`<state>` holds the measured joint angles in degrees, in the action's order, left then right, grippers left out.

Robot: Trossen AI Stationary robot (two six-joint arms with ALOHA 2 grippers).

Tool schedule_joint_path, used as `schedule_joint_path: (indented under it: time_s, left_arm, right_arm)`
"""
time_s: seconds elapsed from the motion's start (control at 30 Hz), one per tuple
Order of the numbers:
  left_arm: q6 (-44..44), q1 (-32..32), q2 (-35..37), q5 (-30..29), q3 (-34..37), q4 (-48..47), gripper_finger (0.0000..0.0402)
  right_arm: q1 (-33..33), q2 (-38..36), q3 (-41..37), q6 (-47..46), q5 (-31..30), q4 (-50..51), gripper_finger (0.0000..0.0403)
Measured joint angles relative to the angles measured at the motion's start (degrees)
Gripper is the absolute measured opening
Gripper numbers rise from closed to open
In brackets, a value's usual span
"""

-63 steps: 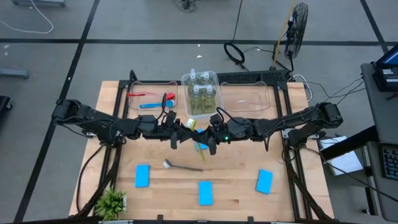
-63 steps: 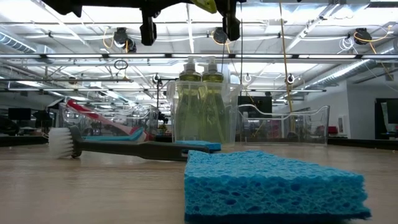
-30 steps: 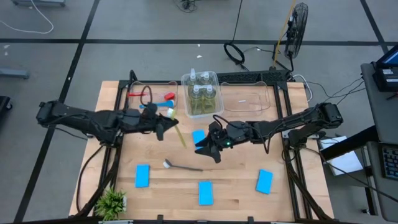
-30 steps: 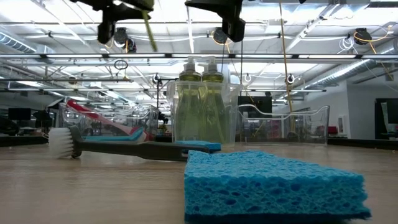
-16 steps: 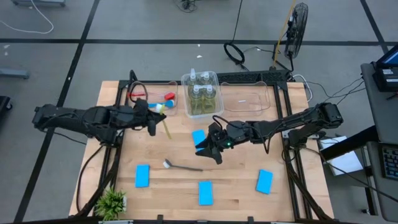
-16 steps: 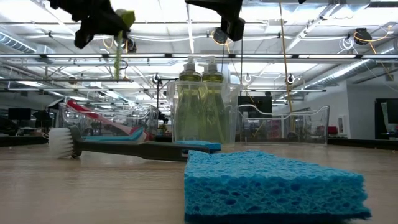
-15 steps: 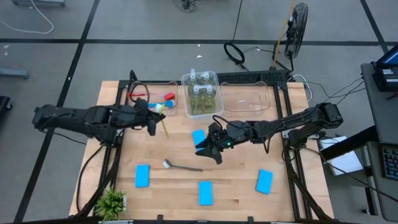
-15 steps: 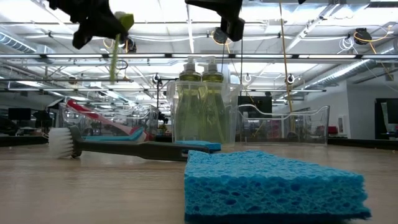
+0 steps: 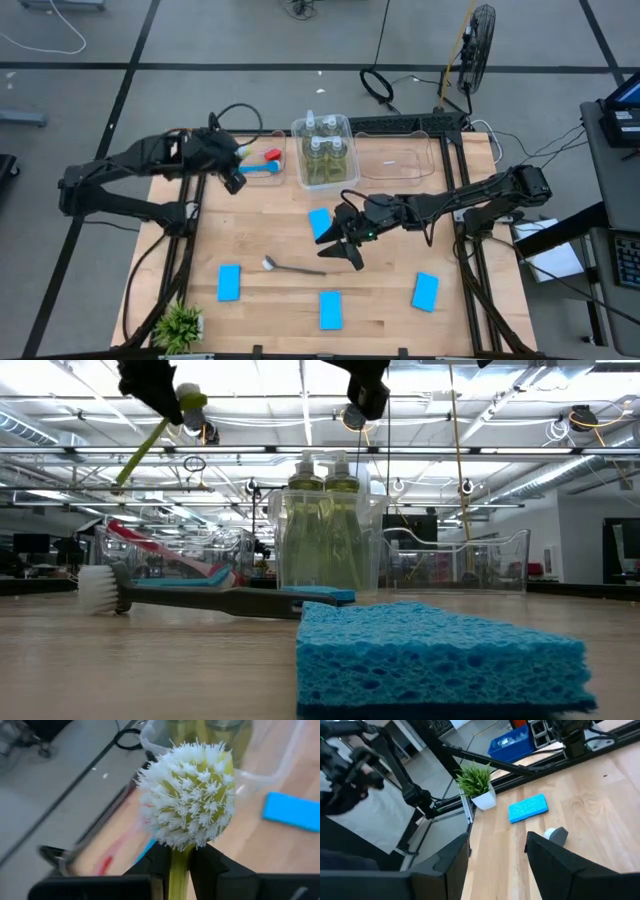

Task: Pick & Place Kitchen Sink Supplies
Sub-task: Put the yellow and green dish brush into the left transparent bin

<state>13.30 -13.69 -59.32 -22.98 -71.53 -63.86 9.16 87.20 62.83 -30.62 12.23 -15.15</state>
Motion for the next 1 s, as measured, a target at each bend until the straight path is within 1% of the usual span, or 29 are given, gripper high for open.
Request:
schedule_joint_path:
  time_s: [0.13,0.2,0.33,0.47,0.53,0.6,0.7,0.77,0.93,1.0]
  left_arm:
    - [-8.2,-3.9,-4.5,0.4,-3.7,-2.8,0.0048]
    - [-11.5,-5.6,-6.8,0.4,-4.9,-3.3,0.0051]
    - [-18.0,-9.0,-11.5,-0.5,-5.3,-5.1,0.0064]
    - [-24.5,-12.1,-16.7,-1.1,-5.3,-7.3,0.0049]
    - [-27.5,-13.2,-19.0,-1.6,-5.3,-7.2,0.0048]
    - [-29.8,-14.2,-21.3,-3.5,-5.3,-7.1,0.0050]
    - [-32.5,-15.7,-25.0,-6.8,-5.3,-7.1,0.0069]
    - [-34.5,-16.6,-27.2,-7.2,-5.3,-6.9,0.0075]
    - [-37.9,-17.5,-31.9,-7.1,-5.3,-6.0,0.0051]
    - [-38.3,-17.6,-33.4,-7.1,-5.3,-5.9,0.0048]
  right_arm:
    - [0.0,0.0,0.0,4.5,0.0,0.3,0.0179]
    - [0.1,0.0,0.0,5.0,-0.1,0.2,0.0178]
    - [0.1,0.0,0.0,5.0,-0.1,0.1,0.0181]
    - [0.3,0.0,0.0,4.9,-0.1,0.1,0.0182]
    - [0.3,0.0,0.0,4.9,-0.2,0.0,0.0180]
    - [0.3,0.0,0.0,4.9,-0.2,0.0,0.0179]
    - [0.3,0.0,0.0,4.9,-0.3,0.0,0.0179]
    - [0.3,0.0,0.0,4.8,-0.3,0.0,0.0180]
    - [0.3,0.0,0.0,4.8,-0.3,0.0,0.0182]
    - [0.3,0.0,0.0,4.7,-0.3,0.0,0.0180]
